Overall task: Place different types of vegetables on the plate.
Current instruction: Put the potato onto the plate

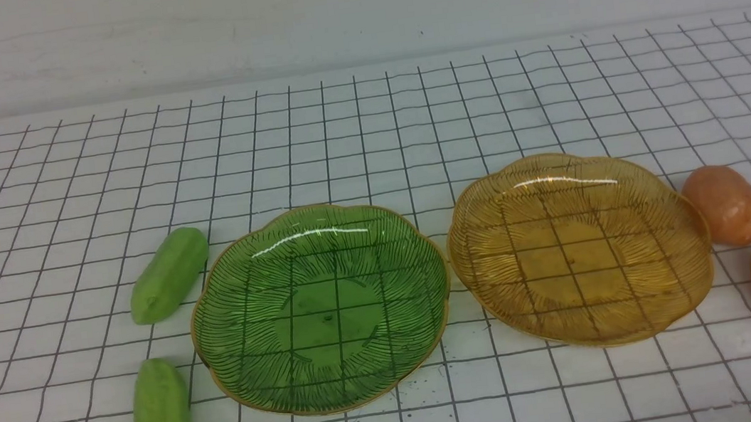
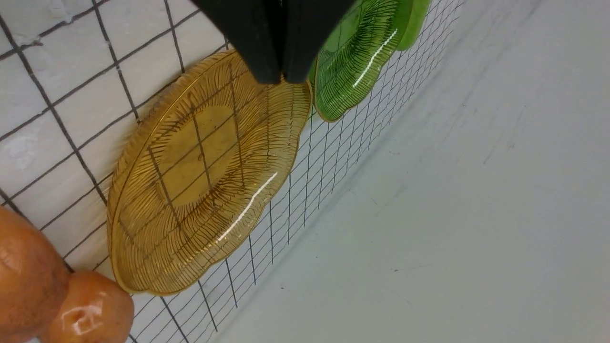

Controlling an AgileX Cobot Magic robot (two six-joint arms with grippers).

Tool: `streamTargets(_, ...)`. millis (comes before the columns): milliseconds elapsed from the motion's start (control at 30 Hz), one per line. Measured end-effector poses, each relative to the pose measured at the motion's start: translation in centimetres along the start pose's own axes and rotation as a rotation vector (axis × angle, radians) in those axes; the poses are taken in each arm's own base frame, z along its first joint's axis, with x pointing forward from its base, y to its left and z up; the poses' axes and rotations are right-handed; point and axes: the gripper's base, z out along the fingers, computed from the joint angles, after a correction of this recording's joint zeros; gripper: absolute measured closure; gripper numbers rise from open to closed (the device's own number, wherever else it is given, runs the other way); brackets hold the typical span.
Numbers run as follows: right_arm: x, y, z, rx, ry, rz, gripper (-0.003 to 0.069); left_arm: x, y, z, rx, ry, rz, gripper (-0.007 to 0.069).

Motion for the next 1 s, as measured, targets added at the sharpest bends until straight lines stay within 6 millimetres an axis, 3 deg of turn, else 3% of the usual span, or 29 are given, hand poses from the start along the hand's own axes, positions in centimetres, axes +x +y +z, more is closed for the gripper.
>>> streamTargets(167,0.4,0.3,-0.1,-0.011,0.052,-0.033,0.0674,-0.2,-0.6,-0.1,0.025,-0.016,0.024,0.0631)
streamTargets(233,0.4,0.7,-0.2,-0.024,0.081,-0.11,0.0674,-0.4,-2.4,-0.5,0.069,-0.011,0.123,0.0631)
streamTargets(267,0.0,1.5,-0.5,-0.049,0.079,-0.166,0.0674,-0.6,-4.3,-1.0,0.123,-0.022,0.22,0.0631)
streamTargets(367,-1.8,4.0,-1.2,-0.097,0.027,-0.273,0.0674,-1.1,-7.5,-1.8,0.182,-0.043,0.411,0.0631)
streamTargets(500,-3.5,6.1,-0.8,-0.068,0.072,-0.346,0.0674,-1.5,-9.7,-0.9,0.148,-0.008,0.566,0.0631)
streamTargets(567,-4.3,7.5,0.4,-0.018,0.205,-0.369,0.0674,-1.7,-11.1,1.3,0.054,0.124,0.687,0.0632)
streamTargets(700,-5.4,8.7,2.8,0.086,0.437,-0.418,0.0673,-1.5,-11.4,5.7,-0.146,0.468,0.792,0.0631)
streamTargets(867,-7.4,8.0,7.4,0.309,0.57,-0.456,0.0669,-1.7,-8.4,11.1,-0.442,0.9,0.794,0.0631)
streamTargets(1000,-8.8,6.7,10.6,0.459,0.587,-0.528,0.066,-2.2,-6.5,14.4,-0.555,1.016,0.765,0.0631)
